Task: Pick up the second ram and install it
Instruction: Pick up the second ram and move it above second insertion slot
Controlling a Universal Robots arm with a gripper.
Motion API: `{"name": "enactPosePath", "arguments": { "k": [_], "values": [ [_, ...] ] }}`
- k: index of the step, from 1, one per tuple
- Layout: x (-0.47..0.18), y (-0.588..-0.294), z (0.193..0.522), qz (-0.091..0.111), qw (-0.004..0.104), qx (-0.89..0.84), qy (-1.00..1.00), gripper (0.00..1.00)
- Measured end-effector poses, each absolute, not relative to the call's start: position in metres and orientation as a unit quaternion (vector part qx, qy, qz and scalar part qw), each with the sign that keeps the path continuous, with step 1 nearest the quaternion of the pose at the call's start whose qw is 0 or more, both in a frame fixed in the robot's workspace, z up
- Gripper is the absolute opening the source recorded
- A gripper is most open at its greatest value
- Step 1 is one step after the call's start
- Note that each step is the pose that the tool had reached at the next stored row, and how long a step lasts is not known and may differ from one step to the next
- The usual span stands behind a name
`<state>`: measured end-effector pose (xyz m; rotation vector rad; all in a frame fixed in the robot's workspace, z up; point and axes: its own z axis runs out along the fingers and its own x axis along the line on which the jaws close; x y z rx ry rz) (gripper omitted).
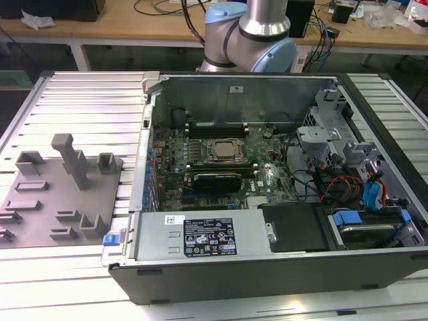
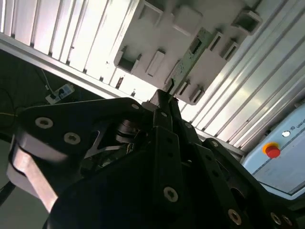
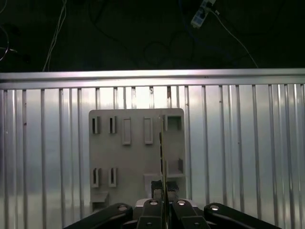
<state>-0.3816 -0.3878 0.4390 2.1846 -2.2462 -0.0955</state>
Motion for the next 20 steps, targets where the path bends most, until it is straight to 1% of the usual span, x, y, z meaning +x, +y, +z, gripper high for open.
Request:
{"name": "enactPosePath", "arguments": {
  "k": [2, 3, 8, 20],
  "values": [
    [-0.381, -0.362, 0.439, -0.031, 0.004, 0.697, -0.716, 0.14],
    [-0.381, -0.359, 0.439, -0.031, 0.003, 0.697, -0.717, 0.14],
    [-0.38, -0.359, 0.439, -0.031, 0.003, 0.697, -0.717, 0.14],
    [-0.318, -0.359, 0.439, -0.031, 0.004, 0.697, -0.716, 0.14]
  ]
}}
